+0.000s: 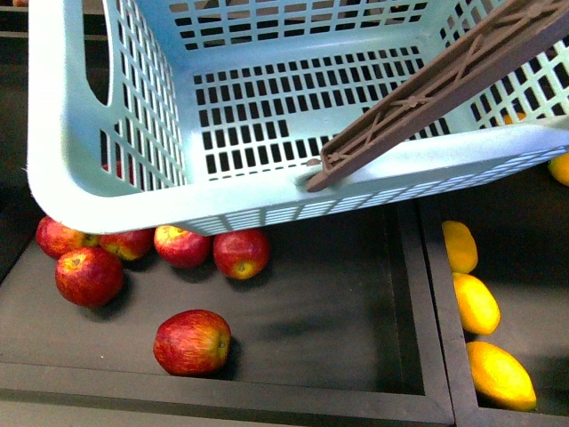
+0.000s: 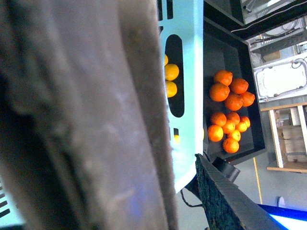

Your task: Pick lemon and mango into basket

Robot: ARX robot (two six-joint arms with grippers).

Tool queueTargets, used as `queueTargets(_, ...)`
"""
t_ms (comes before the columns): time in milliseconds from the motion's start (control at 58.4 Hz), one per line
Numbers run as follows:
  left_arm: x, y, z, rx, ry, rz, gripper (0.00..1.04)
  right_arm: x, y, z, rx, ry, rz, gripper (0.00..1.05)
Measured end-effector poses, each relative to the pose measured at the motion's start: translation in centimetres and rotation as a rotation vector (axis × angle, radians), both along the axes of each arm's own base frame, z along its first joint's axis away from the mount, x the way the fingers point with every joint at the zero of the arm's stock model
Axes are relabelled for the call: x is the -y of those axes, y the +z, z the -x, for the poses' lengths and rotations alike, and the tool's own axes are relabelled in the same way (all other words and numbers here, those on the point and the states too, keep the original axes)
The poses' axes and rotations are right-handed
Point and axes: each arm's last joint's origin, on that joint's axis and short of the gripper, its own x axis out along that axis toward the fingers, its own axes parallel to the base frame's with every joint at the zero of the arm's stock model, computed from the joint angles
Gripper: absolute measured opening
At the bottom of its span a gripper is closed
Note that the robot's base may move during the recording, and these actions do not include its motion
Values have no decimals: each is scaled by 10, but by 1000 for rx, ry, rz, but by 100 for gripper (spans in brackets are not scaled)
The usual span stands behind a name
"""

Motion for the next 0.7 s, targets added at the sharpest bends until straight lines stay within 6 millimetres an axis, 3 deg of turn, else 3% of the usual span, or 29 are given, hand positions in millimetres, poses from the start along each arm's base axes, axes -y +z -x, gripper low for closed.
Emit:
queueTargets(223, 0, 0, 0, 1, 5, -2, 28, 2, -27, -5, -49, 3, -28, 96)
queueTargets(703, 0, 0, 0, 0, 1, 0, 28, 12, -53, -24, -102, -4, -52, 96)
